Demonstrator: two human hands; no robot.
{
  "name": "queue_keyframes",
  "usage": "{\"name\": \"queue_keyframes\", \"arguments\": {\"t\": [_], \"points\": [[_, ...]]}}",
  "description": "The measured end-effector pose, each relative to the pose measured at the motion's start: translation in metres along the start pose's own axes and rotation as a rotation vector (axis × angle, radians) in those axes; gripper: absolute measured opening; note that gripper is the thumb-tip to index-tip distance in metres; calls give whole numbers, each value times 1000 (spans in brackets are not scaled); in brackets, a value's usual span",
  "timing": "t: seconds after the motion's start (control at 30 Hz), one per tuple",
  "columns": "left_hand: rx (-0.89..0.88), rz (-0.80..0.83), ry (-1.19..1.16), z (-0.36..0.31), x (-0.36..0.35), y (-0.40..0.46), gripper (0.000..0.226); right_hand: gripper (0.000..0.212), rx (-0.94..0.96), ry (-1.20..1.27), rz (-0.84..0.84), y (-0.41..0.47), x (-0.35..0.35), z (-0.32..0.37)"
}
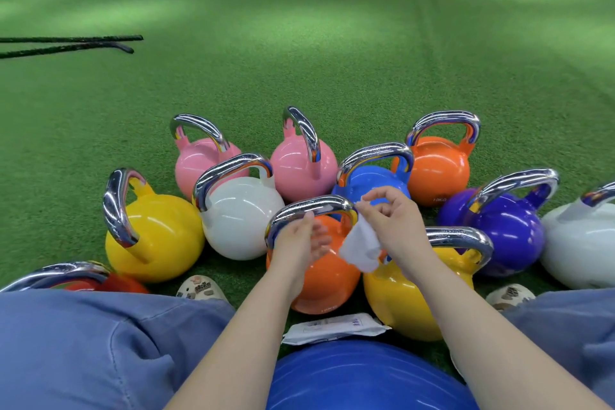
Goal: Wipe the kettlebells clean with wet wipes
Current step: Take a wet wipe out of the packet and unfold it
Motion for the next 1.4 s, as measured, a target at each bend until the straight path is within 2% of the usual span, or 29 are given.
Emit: {"name": "queue_keyframes", "arguments": {"t": [0.07,0.13,0.17,0.23,0.3,0.4,0.47,0.57,0.67,0.73,0.77,0.87,1.07,1.23,1.4], "points": [[225,250,-193,11,-20,-7,59,18,-62,-6,155,-1,-16,2],[289,420,-386,11,-32,-10,75,13,-175,50,362,-7,-37,1],[299,439,-475,11,-31,-7,76,12,-197,48,416,-8,-42,2],[308,403,-607,8,-29,-4,72,11,-179,66,401,-2,-40,8],[292,368,-666,2,-27,0,66,10,-125,127,266,15,-26,14],[196,223,-642,-6,-16,13,33,16,-87,150,52,38,-6,12],[149,127,-624,-12,-10,22,19,16,-89,118,17,52,-5,7],[98,47,-618,-22,-6,29,23,19,-99,75,121,66,-19,6],[70,30,-565,-30,-3,31,25,33,-186,80,344,70,-40,0],[70,20,-519,-32,0,31,28,52,-176,-16,426,68,-47,-7],[63,2,-498,-32,3,32,32,56,-161,-22,413,68,-47,-10],[26,-29,-472,-35,6,34,38,22,-223,220,288,72,-46,-21],[8,16,-575,-41,6,35,44,18,-249,328,95,71,-40,-24],[25,37,-644,-44,6,37,54,34,-318,115,246,59,-44,-24],[36,66,-626,-44,0,35,51,29,-298,47,348,52,-50,-17]]}}
Point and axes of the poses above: each hand's wrist, its own y-axis towards the middle knuckle, its own x-axis out of the back of the hand, z = x × y, the point moved 7 cm from there along y, towards the middle knuckle, and after that the axes turned 4 degrees about -x, right-handed, at the moved point
